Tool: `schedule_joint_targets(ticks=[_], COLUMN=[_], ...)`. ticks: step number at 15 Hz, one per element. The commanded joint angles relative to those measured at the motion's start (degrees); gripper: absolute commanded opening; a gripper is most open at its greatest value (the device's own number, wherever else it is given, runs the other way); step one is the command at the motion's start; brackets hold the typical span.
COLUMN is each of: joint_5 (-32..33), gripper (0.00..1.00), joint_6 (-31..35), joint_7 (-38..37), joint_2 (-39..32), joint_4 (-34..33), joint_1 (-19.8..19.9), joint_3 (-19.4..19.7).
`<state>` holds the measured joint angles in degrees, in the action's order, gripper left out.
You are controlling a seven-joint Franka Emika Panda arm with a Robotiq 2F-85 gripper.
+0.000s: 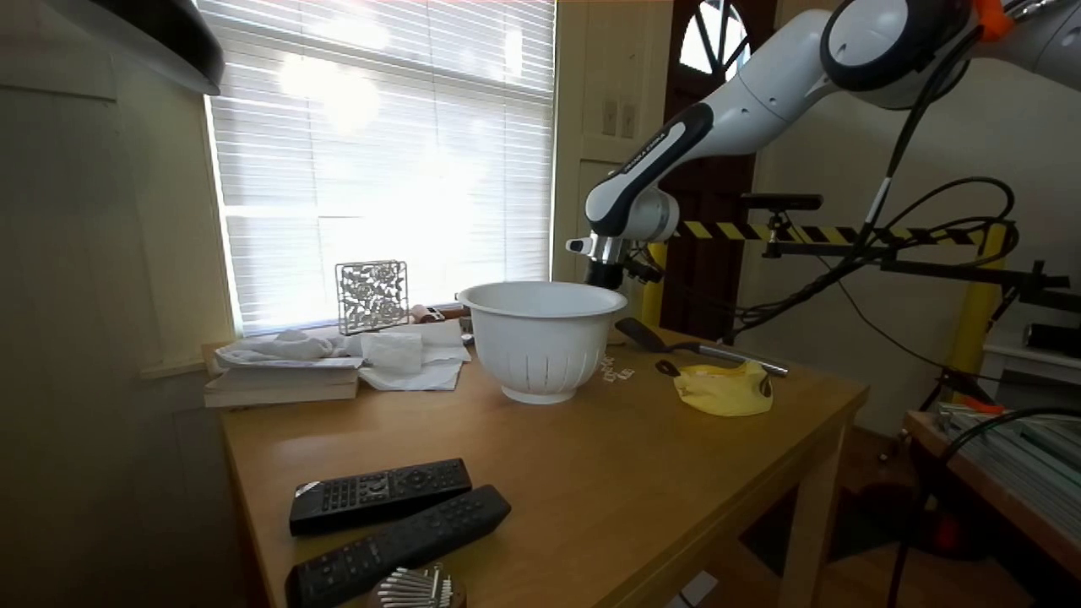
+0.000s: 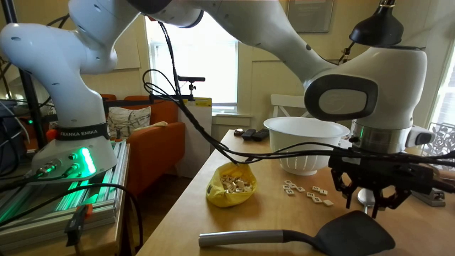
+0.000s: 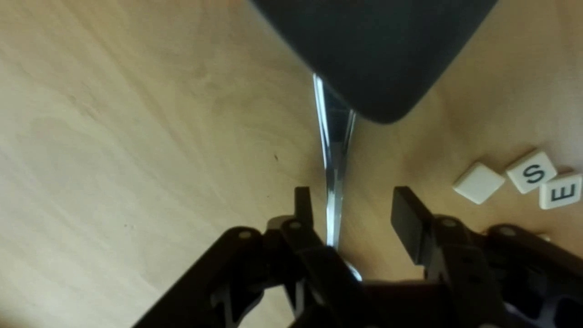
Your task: Put the silver spoon in the white colander.
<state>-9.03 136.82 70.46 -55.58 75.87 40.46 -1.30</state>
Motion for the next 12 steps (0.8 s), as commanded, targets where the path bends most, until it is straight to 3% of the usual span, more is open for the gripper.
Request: schedule_joint_targets(ticks=[1, 5, 12], joint_5=[2.05, 3.08, 2.18], gripper=[0.47, 0.47, 0.51], joint_6=[-3.22, -7.45, -23.85], joint_7=[0.50, 1.32, 1.45], joint_2=[-1.85, -1.57, -1.11], joint_4=[-3.21, -3.43, -6.35], joint_1=[-0.72, -1.01, -1.10], joint_3=[1.07, 1.57, 1.75])
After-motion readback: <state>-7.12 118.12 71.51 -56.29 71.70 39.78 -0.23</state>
